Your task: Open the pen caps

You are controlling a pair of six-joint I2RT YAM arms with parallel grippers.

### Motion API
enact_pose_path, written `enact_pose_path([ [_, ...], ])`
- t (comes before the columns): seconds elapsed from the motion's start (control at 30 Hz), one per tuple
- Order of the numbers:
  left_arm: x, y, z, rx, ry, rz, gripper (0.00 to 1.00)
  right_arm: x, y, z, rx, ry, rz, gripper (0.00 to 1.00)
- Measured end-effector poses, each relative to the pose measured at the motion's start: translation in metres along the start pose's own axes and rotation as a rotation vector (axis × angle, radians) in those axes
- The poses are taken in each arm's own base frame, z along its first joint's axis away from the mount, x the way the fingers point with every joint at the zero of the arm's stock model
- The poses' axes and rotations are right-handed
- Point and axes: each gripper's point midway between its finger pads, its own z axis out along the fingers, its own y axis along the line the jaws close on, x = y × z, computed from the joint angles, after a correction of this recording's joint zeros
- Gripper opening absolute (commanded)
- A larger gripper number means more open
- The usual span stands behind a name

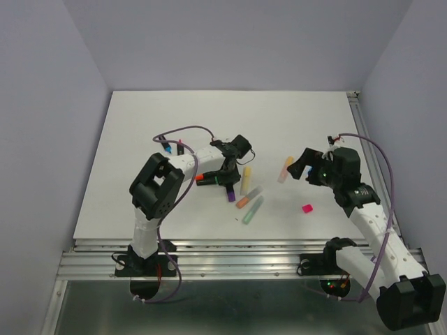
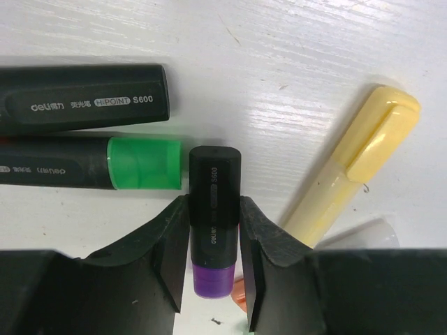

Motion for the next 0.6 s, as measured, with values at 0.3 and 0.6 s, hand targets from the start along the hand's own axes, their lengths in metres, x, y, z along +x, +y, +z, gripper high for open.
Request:
enact_pose_path([
  [0.3, -0.044, -0.032, -0.109, 0.268, -0.192, -0.088, 0.0, 0.021, 0.084, -0.009, -0.42, 0.082, -0.103, 1.0],
  [0.6, -0.061, -0.039, -0.169, 0.4, -0.295, -0.18, 0.0, 0.075, 0.147, 0.001, -0.527, 0.158, -0.266, 1.0],
])
